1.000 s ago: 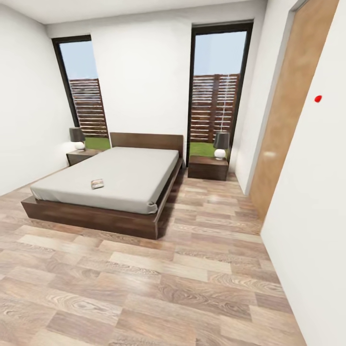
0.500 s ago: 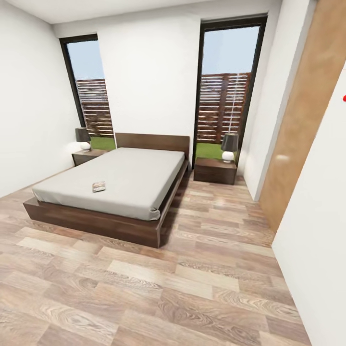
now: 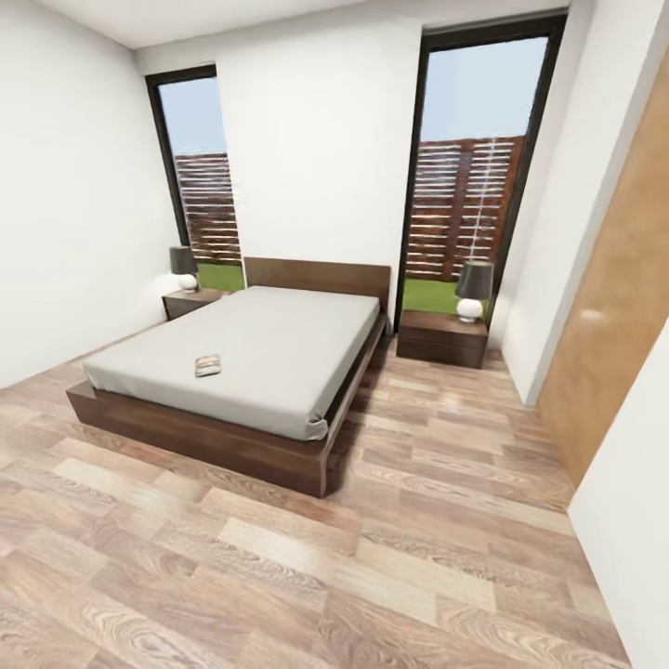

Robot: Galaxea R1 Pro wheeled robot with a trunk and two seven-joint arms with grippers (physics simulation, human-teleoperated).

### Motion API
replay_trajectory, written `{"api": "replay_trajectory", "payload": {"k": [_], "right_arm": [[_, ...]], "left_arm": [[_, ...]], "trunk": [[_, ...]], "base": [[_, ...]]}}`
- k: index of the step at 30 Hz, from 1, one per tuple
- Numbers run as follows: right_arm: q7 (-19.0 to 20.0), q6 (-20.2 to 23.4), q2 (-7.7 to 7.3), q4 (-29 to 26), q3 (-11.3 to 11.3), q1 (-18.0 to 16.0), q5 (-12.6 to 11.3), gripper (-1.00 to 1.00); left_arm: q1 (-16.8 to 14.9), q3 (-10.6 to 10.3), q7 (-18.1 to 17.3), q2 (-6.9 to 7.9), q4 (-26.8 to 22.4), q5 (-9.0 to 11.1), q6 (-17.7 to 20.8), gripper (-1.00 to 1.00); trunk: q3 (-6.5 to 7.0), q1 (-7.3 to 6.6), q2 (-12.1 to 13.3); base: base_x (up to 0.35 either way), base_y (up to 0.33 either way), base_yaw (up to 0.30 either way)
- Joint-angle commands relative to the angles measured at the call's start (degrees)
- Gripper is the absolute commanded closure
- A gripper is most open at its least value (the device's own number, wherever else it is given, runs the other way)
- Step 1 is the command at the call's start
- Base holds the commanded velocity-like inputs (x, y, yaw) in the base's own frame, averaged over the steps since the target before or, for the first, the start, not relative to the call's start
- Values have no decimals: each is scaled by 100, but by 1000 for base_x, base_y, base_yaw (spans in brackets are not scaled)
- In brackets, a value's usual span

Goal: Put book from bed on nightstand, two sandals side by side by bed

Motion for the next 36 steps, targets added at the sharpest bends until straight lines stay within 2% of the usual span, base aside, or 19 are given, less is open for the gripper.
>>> {"api": "replay_trajectory", "payload": {"k": [1, 23, 36], "right_arm": [[4, -19, 0, 4, -5, -2, -3, -100], [3, -19, 0, 4, -5, -2, -3, -100], [5, -17, 0, 2, -3, -2, -3, -100]], "left_arm": [[-2, 0, 1, -3, 4, 32, -16, -100], [-2, 0, -1, -6, 4, 38, -16, -100], [-3, 0, -2, -6, 4, 33, -16, -100]], "trunk": [[-6, 3, -2], [-6, 3, -2], [-6, 3, -2]], "base": [[319, 0, 276], [319, 0, 284], [319, 0, 50]]}}
